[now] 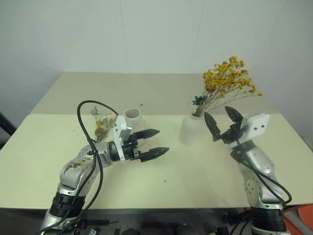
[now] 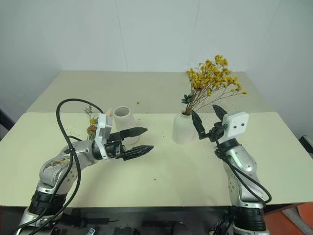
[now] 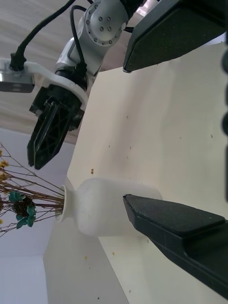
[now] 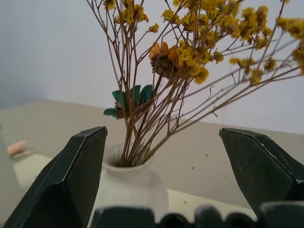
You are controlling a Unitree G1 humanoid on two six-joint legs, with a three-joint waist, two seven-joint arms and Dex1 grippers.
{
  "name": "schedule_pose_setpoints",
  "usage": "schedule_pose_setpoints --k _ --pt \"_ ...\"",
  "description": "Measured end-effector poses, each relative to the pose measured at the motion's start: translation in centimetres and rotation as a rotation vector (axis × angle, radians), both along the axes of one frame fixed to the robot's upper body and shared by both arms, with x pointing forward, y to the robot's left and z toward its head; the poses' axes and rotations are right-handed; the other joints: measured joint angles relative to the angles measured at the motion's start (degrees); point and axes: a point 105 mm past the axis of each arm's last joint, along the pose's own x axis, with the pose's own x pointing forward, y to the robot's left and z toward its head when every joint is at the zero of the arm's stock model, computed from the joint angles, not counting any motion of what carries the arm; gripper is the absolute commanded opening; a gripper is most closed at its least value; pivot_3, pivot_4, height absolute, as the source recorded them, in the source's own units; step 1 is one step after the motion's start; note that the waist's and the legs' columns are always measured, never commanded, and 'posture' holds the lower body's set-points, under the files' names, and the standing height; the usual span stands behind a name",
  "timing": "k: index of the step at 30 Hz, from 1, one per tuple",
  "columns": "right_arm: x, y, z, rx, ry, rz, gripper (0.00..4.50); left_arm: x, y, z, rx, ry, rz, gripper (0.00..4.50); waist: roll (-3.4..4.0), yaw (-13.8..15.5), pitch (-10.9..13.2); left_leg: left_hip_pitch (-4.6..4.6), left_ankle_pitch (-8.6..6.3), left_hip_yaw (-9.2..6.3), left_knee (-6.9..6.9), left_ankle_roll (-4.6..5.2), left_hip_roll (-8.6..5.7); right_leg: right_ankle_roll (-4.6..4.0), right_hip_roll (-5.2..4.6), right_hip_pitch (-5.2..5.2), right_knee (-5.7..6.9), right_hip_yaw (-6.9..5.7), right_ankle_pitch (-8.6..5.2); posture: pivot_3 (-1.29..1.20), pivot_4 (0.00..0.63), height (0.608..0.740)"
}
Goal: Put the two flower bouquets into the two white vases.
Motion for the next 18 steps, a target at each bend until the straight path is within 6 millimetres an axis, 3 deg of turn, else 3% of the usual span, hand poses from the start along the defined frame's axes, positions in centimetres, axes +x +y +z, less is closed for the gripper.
schedule_pose_setpoints --k 6,8,12,15,18 --pt "-2.7 0.1 1.4 -0.102 -0.012 0.118 4.46 0.4 2.2 -0.1 -0.044 0.026 0.091 4.5 0.0 0.0 0.0 -0.03 0.0 -0.02 0.0 0.0 0.04 0.01 0.02 -0.02 -0.03 -0.01 -0.01 0.0 0.15 0.74" --pt "-3.7 0.0 0.5 -0.153 0.083 0.171 4.46 0.2 3.8 -1.0 -0.05 0.071 0.158 4.5 -0.01 0.1 0.0 -0.04 0.0 -0.04 0.0 0.0 0.04 0.01 0.0 0.01 -0.03 -0.02 -0.01 0.0 0.15 0.74" --pt "-7.4 0.7 -3.5 -0.293 0.364 0.412 4.46 -1.4 7.4 -3.1 0.006 0.163 0.412 4.5 -0.13 0.1 0.0 0.0 -0.02 -0.08 0.02 0.03 0.09 0.0 -0.01 0.07 -0.05 -0.05 -0.06 0.0 0.15 0.74" --pt "-8.0 1.5 -4.0 -0.33 0.428 0.498 4.46 -1.3 8.8 -3.3 0.085 0.173 0.61 4.5 -0.17 0.3 0.0 0.31 0.02 -0.05 0.1 0.05 0.05 0.43 0.01 0.43 -0.03 0.01 -0.3 0.0 0.15 0.74" --pt "-7.3 3.5 -3.0 -0.373 0.394 0.56 4.46 -0.5 11.8 -2.9 0.145 0.204 0.842 4.5 -0.28 -0.2 0.1 0.94 0.02 -0.07 0.1 0.05 0.14 0.49 0.15 0.99 -0.03 0.0 -0.37 0.0 0.15 0.74"
